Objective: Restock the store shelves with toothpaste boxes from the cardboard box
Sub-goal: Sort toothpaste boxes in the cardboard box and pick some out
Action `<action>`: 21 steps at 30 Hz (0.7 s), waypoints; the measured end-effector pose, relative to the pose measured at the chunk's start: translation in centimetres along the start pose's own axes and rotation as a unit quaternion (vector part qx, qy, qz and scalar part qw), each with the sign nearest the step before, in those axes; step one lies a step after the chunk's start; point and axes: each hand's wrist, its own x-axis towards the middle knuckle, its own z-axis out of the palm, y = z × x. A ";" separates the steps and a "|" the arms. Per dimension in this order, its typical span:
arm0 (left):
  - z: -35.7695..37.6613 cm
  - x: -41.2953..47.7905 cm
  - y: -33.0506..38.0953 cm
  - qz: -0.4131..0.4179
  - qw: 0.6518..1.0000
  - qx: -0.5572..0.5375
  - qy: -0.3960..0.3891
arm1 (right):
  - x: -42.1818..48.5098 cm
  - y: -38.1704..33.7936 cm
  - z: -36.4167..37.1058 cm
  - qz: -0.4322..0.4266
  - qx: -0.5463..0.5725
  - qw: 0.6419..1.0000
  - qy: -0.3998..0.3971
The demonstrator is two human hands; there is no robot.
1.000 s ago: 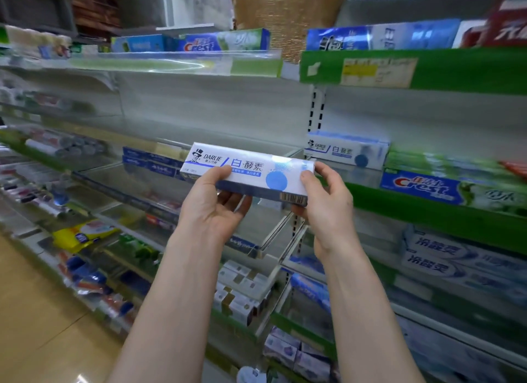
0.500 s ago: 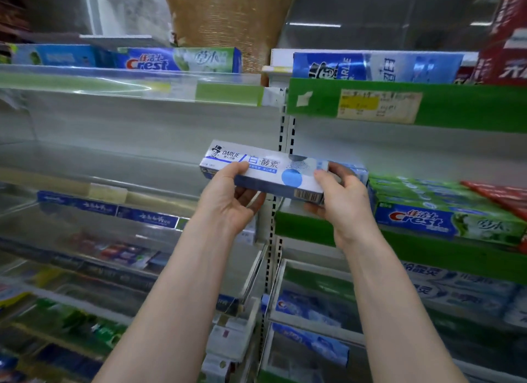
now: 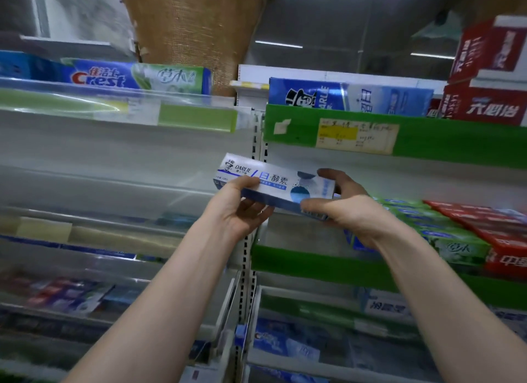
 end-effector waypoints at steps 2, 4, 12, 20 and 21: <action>0.6 0.5 -0.4 -0.009 1.000 -0.005 -0.003 | 0.7 0.2 -0.8 -0.037 -0.076 0.996 -0.012; 1.1 1.0 -0.9 -0.015 1.000 -0.006 0.003 | 1.4 0.5 -1.5 -0.062 -0.146 0.987 -0.029; 0.7 2.8 0.1 -0.015 0.998 0.056 0.019 | 2.9 2.1 -4.8 -0.097 -0.224 0.967 -0.069; 0.7 4.7 1.1 0.035 0.969 0.244 0.025 | 4.6 1.9 -6.8 -0.027 -0.217 0.966 -0.136; 0.5 4.9 1.3 0.042 0.958 0.282 0.024 | 5.0 2.2 -6.8 -0.026 -0.225 0.965 -0.132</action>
